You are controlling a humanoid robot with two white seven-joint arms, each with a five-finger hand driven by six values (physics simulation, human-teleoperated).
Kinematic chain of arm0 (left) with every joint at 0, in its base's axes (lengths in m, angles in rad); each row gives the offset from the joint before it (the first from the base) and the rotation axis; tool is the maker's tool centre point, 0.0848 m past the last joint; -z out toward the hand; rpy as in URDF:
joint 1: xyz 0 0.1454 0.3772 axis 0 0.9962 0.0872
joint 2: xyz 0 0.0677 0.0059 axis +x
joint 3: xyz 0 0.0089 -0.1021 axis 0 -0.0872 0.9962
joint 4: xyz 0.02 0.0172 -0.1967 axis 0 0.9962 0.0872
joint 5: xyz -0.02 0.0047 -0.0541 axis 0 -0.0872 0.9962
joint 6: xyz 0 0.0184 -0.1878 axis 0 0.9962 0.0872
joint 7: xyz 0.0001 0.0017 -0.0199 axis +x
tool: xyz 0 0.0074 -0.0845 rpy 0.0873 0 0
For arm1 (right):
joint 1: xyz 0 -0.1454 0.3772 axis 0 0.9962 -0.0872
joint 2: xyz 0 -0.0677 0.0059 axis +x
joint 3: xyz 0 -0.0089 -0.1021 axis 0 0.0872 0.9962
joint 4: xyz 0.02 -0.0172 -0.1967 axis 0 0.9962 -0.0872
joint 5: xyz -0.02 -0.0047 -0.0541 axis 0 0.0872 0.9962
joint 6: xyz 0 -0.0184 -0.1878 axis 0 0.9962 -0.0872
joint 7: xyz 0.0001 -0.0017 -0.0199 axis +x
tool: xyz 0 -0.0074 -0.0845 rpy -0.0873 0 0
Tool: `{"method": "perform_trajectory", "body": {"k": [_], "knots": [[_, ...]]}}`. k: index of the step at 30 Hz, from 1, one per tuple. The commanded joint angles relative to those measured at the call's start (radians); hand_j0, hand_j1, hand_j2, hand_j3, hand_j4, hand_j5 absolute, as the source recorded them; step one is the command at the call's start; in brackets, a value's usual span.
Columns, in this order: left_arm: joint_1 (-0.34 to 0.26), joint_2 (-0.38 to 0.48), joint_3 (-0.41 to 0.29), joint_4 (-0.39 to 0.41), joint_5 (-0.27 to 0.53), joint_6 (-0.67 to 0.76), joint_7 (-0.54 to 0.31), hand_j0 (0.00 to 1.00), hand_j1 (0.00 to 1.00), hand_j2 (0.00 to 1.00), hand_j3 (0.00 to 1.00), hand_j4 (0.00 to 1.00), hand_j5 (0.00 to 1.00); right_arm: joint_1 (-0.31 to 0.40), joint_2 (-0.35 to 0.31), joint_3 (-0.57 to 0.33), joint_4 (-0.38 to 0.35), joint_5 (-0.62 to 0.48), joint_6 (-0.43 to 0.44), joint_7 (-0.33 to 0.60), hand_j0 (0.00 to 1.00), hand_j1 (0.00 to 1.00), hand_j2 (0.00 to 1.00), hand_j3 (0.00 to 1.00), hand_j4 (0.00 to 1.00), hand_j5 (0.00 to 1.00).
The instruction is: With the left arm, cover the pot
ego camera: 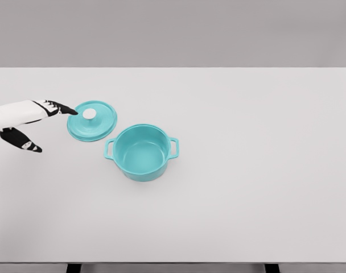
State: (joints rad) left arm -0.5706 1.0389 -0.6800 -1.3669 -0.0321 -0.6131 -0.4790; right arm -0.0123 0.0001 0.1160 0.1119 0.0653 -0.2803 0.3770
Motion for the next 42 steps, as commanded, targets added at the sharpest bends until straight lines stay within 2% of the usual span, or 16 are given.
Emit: {"method": "perform_trajectory", "body": {"k": [1, 3, 5, 7, 9, 10, 13, 17, 21, 26, 32, 37, 39, 42], "knots": [[0.000, -0.016, -0.003, -0.011, 0.006, 0.002, 0.000, 1.00, 1.00, 1.00, 1.00, 1.00, 1.00, 0.000, 0.000, -0.001, 0.000, -0.002, 0.000, 0.000, 1.00, 1.00, 1.00, 1.00, 1.00, 1.00], [-0.012, -0.019, -0.003, -0.009, 0.009, 0.002, 0.000, 1.00, 1.00, 1.00, 1.00, 1.00, 1.00, 0.006, 0.000, 0.002, 0.000, -0.001, 0.000, 0.000, 1.00, 1.00, 1.00, 1.00, 1.00, 1.00], [-0.044, -0.080, -0.015, 0.002, 0.006, 0.002, 0.000, 1.00, 1.00, 1.00, 1.00, 1.00, 1.00, 0.006, 0.000, 0.001, 0.002, -0.001, 0.000, 0.000, 1.00, 1.00, 1.00, 1.00, 1.00, 1.00], [-0.084, -0.100, -0.039, 0.029, 0.006, 0.002, 0.000, 1.00, 1.00, 1.00, 1.00, 1.00, 1.00, 0.006, 0.000, 0.001, 0.002, -0.001, 0.000, 0.000, 1.00, 1.00, 1.00, 1.00, 1.00, 1.00], [-0.132, -0.106, -0.041, 0.115, 0.006, 0.002, 0.000, 1.00, 1.00, 1.00, 1.00, 1.00, 1.00, 0.006, 0.000, 0.001, 0.000, -0.001, 0.000, 0.000, 1.00, 1.00, 1.00, 1.00, 1.00, 1.00], [-0.159, -0.146, -0.053, 0.164, 0.004, 0.002, 0.000, 1.00, 1.00, 1.00, 1.00, 1.00, 1.00, 0.006, 0.000, 0.001, 0.000, -0.001, 0.000, 0.000, 1.00, 1.00, 1.00, 1.00, 1.00, 1.00], [-0.216, -0.197, -0.101, 0.247, 0.003, 0.002, 0.000, 1.00, 1.00, 1.00, 1.00, 1.00, 1.00, 0.006, 0.000, 0.001, 0.000, -0.001, 0.000, 0.000, 1.00, 1.00, 1.00, 1.00, 1.00, 1.00], [-0.227, -0.255, -0.141, 0.262, -0.008, 0.002, 0.000, 1.00, 1.00, 1.00, 1.00, 1.00, 1.00, 0.006, 0.000, 0.001, 0.000, -0.001, 0.000, 0.000, 1.00, 1.00, 1.00, 1.00, 1.00, 1.00], [-0.235, -0.295, -0.145, 0.276, -0.055, 0.002, -0.003, 1.00, 1.00, 1.00, 1.00, 1.00, 1.00, 0.006, 0.000, 0.001, 0.000, -0.001, 0.000, 0.000, 1.00, 1.00, 1.00, 1.00, 1.00, 1.00], [-0.293, -0.364, -0.145, 0.402, -0.149, 0.002, -0.001, 1.00, 1.00, 1.00, 1.00, 1.00, 1.00, 0.006, 0.000, 0.001, 0.000, -0.001, 0.000, 0.000, 1.00, 1.00, 1.00, 1.00, 1.00, 1.00], [-0.296, -0.375, -0.145, 0.453, -0.195, 0.002, -0.003, 1.00, 1.00, 1.00, 1.00, 1.00, 1.00, 0.006, 0.000, 0.001, 0.000, -0.001, 0.000, 0.000, 1.00, 1.00, 1.00, 1.00, 1.00, 1.00], [-0.310, -0.384, -0.145, 0.463, -0.198, 0.002, -0.010, 1.00, 1.00, 1.00, 1.00, 1.00, 1.00, 0.006, 0.000, 0.001, 0.000, -0.001, 0.000, 0.000, 1.00, 1.00, 1.00, 1.00, 1.00, 1.00], [-0.319, -0.416, -0.145, 0.528, -0.223, 0.002, -0.015, 1.00, 1.00, 1.00, 1.00, 1.00, 1.00, 0.006, 0.000, 0.001, 0.002, -0.001, 0.000, 0.000, 1.00, 1.00, 1.00, 1.00, 1.00, 1.00], [-0.328, -0.427, -0.144, 0.548, -0.236, 0.002, -0.015, 1.00, 1.00, 1.00, 1.00, 1.00, 1.00, 0.006, 0.000, 0.001, 0.000, -0.001, 0.000, 0.000, 1.00, 1.00, 1.00, 1.00, 1.00, 1.00]]}}
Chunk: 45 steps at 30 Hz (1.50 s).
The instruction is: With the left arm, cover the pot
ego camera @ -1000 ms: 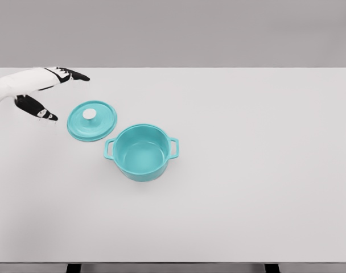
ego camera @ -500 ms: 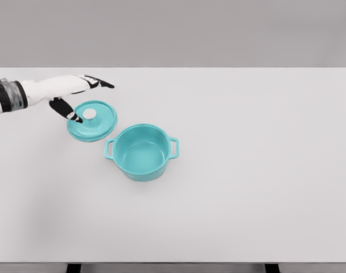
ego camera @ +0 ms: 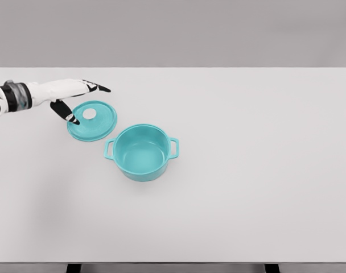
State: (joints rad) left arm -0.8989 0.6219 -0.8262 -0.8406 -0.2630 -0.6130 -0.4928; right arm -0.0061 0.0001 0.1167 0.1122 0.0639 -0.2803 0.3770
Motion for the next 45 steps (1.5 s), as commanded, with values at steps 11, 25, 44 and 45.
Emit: {"method": "perform_trajectory", "body": {"k": [11, 25, 44, 45], "knots": [[0.000, -0.027, 0.005, 0.046, -0.005, 0.002, -0.001, 0.84, 0.84, 0.84, 0.84, 0.84, 0.84, 0.000, 0.000, 0.000, 0.001, 0.000, 0.000, 0.000, 1.00, 1.00, 1.00, 1.00, 1.00, 1.00], [0.006, -0.019, -0.001, 0.048, -0.007, 0.002, -0.003, 0.81, 0.81, 0.81, 0.81, 0.81, 0.81, 0.000, 0.000, 0.000, 0.000, 0.000, 0.000, 0.000, 1.00, 1.00, 1.00, 1.00, 1.00, 1.00], [0.017, -0.024, -0.004, 0.067, -0.013, 0.002, 0.000, 0.70, 0.70, 0.70, 0.70, 0.70, 0.70, 0.000, 0.000, 0.000, 0.000, 0.000, 0.000, 0.000, 1.00, 1.00, 1.00, 1.00, 1.00, 1.00], [0.017, -0.027, -0.002, 0.087, -0.027, 0.002, 0.000, 0.70, 0.70, 0.70, 0.70, 0.70, 0.70, 0.000, 0.000, 0.000, 0.000, 0.000, 0.000, 0.000, 1.00, 1.00, 1.00, 1.00, 1.00, 1.00]]}}
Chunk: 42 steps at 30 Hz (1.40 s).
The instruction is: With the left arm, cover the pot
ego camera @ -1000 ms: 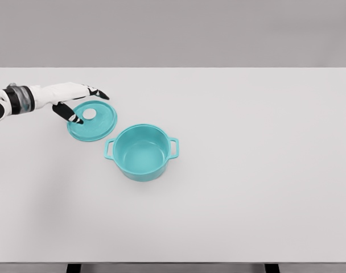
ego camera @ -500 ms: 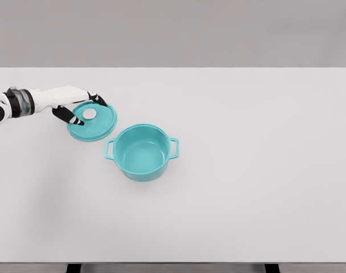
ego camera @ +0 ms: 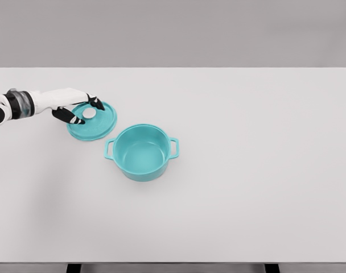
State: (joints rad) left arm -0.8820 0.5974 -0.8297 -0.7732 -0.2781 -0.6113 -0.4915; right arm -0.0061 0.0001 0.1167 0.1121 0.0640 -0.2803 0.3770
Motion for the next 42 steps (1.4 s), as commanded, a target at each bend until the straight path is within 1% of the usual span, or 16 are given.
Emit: {"method": "perform_trajectory", "body": {"k": [1, 5, 12, 16, 20, 23, 24, 26, 27, 28, 30, 32, 33, 37, 39, 42], "knots": [[0.000, -0.002, 0.001, 0.022, -0.019, 0.000, 0.002, 0.70, 0.70, 0.70, 0.70, 0.70, 0.70, 0.000, 0.000, 0.000, 0.000, 0.000, 0.000, 0.000, 1.00, 1.00, 1.00, 1.00, 1.00, 1.00], [0.000, -0.004, 0.001, 0.022, -0.021, 0.000, 0.004, 0.69, 0.69, 0.69, 0.69, 0.69, 0.69, 0.000, 0.000, 0.000, 0.001, 0.000, 0.000, 0.000, 1.00, 1.00, 1.00, 1.00, 1.00, 1.00], [0.000, -0.004, 0.003, 0.018, -0.015, 0.000, 0.007, 0.42, 0.42, 0.42, 0.42, 0.42, 0.42, 0.000, 0.000, 0.000, 0.000, 0.000, 0.000, 0.000, 1.00, 1.00, 1.00, 1.00, 1.00, 1.00], [0.000, -0.002, 0.004, 0.018, -0.010, 0.000, 0.008, 0.40, 0.40, 0.40, 0.40, 0.40, 0.40, 0.000, 0.000, 0.000, 0.000, 0.000, 0.000, 0.000, 1.00, 1.00, 1.00, 1.00, 1.00, 1.00], [0.002, 0.002, 0.018, -0.004, -0.001, 0.000, 0.008, 0.40, 0.40, 0.40, 0.40, 0.40, 0.40, 0.000, 0.000, 0.000, 0.001, 0.000, 0.000, 0.000, 1.00, 1.00, 1.00, 1.00, 1.00, 1.00], [0.005, 0.015, 0.017, -0.100, 0.036, 0.000, 0.007, 0.40, 0.40, 0.40, 0.40, 0.40, 0.40, 0.000, 0.000, 0.000, 0.000, 0.000, 0.000, 0.000, 1.00, 1.00, 1.00, 1.00, 1.00, 1.00], [0.006, 0.028, 0.017, -0.118, 0.037, 0.000, 0.007, 0.40, 0.40, 0.40, 0.40, 0.40, 0.40, 0.000, 0.000, 0.000, 0.000, 0.000, 0.000, 0.000, 1.00, 1.00, 1.00, 1.00, 1.00, 1.00], [0.009, 0.051, 0.007, -0.150, 0.065, 0.000, 0.007, 0.40, 0.40, 0.40, 0.40, 0.40, 0.40, 0.000, 0.000, 0.000, 0.000, 0.000, 0.000, 0.000, 1.00, 1.00, 1.00, 1.00, 1.00, 1.00], [0.020, 0.061, 0.009, -0.172, 0.071, 0.000, 0.007, 0.40, 0.40, 0.40, 0.40, 0.40, 0.40, 0.000, 0.000, 0.000, 0.000, 0.000, 0.000, 0.000, 1.00, 1.00, 1.00, 1.00, 1.00, 1.00], [0.026, 0.091, 0.012, -0.213, 0.086, 0.000, 0.007, 0.40, 0.40, 0.40, 0.40, 0.40, 0.40, 0.000, 0.000, 0.000, 0.000, 0.000, 0.000, 0.000, 1.00, 1.00, 1.00, 1.00, 1.00, 1.00], [0.038, 0.127, 0.009, -0.264, 0.114, 0.000, 0.007, 0.40, 0.40, 0.40, 0.40, 0.40, 0.40, 0.000, 0.000, 0.000, 0.000, 0.000, 0.000, 0.000, 1.00, 1.00, 1.00, 1.00, 1.00, 1.00], [0.038, 0.156, 0.007, -0.311, 0.126, 0.000, 0.007, 0.40, 0.40, 0.40, 0.40, 0.40, 0.40, 0.000, 0.000, 0.000, 0.001, 0.000, 0.000, 0.000, 1.00, 1.00, 1.00, 1.00, 1.00, 1.00], [0.038, 0.163, 0.006, -0.324, 0.137, 0.000, 0.007, 0.40, 0.40, 0.40, 0.40, 0.40, 0.40, 0.000, 0.000, 0.000, 0.000, 0.000, 0.000, 0.000, 1.00, 1.00, 1.00, 1.00, 1.00, 1.00], [0.035, 0.186, 0.004, -0.390, 0.145, 0.000, 0.008, 0.40, 0.40, 0.40, 0.40, 0.40, 0.40, 0.000, 0.000, 0.000, 0.000, 0.000, 0.000, 0.000, 1.00, 1.00, 1.00, 1.00, 1.00, 1.00], [0.035, 0.208, 0.003, -0.448, 0.145, 0.000, 0.008, 0.40, 0.40, 0.40, 0.40, 0.40, 0.40, 0.000, 0.000, 0.000, 0.000, 0.000, 0.000, 0.000, 1.00, 1.00, 1.00, 1.00, 1.00, 1.00], [0.037, 0.226, 0.000, -0.501, 0.145, 0.000, 0.008, 0.41, 0.41, 0.41, 0.41, 0.41, 0.41, 0.000, 0.000, 0.000, 0.000, 0.000, 0.000, 0.000, 1.00, 1.00, 1.00, 1.00, 1.00, 1.00]]}}
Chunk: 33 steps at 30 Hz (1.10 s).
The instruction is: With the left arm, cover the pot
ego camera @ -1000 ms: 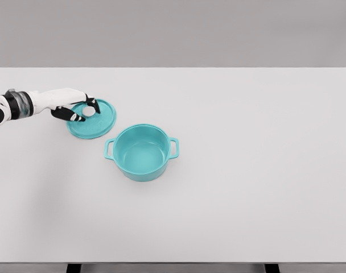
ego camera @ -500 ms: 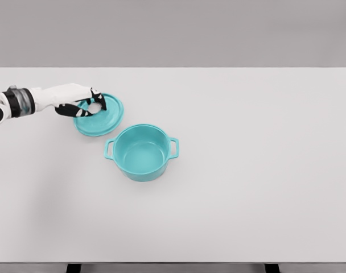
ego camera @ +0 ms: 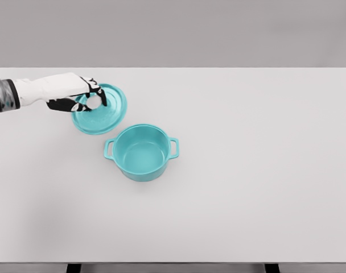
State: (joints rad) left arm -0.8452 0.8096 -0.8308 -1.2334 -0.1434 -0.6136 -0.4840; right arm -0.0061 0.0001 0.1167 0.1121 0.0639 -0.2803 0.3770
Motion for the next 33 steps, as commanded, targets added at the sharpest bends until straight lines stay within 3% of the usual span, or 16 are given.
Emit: {"method": "perform_trajectory", "body": {"k": [1, 6, 8, 14, 16, 33], "knots": [[0.000, 0.028, -0.019, -0.058, 0.010, 0.003, 0.001, 0.41, 0.41, 0.41, 0.41, 0.41, 0.41, 0.000, 0.000, 0.000, 0.000, 0.001, 0.000, 0.000, 1.00, 1.00, 1.00, 1.00, 1.00, 1.00], [0.002, 0.066, -0.034, -0.129, 0.010, 0.003, 0.002, 0.41, 0.41, 0.41, 0.41, 0.41, 0.41, 0.000, 0.000, 0.000, 0.000, 0.001, 0.000, 0.000, 1.00, 1.00, 1.00, 1.00, 1.00, 1.00], [0.005, 0.065, -0.071, -0.139, 0.008, 0.003, 0.002, 0.41, 0.41, 0.41, 0.41, 0.41, 0.41, 0.000, 0.000, 0.000, 0.000, 0.001, 0.000, 0.000, 1.00, 1.00, 1.00, 1.00, 1.00, 1.00], [0.009, 0.056, -0.079, -0.159, -0.008, 0.003, 0.002, 0.41, 0.41, 0.41, 0.41, 0.41, 0.41, 0.000, 0.000, 0.000, 0.000, 0.001, 0.000, 0.000, 1.00, 1.00, 1.00, 1.00, 1.00, 1.00], [0.006, 0.048, -0.111, -0.163, -0.010, 0.003, 0.002, 0.41, 0.41, 0.41, 0.41, 0.41, 0.41, 0.000, 0.000, 0.000, 0.000, 0.001, 0.000, 0.000, 1.00, 1.00, 1.00, 1.00, 1.00, 1.00], [0.003, -0.035, -0.136, -0.163, -0.061, 0.003, 0.002, 0.41, 0.41, 0.41, 0.41, 0.41, 0.41, 0.000, 0.000, 0.000, 0.000, 0.001, 0.000, 0.000, 1.00, 1.00, 1.00, 1.00, 1.00, 1.00]]}}
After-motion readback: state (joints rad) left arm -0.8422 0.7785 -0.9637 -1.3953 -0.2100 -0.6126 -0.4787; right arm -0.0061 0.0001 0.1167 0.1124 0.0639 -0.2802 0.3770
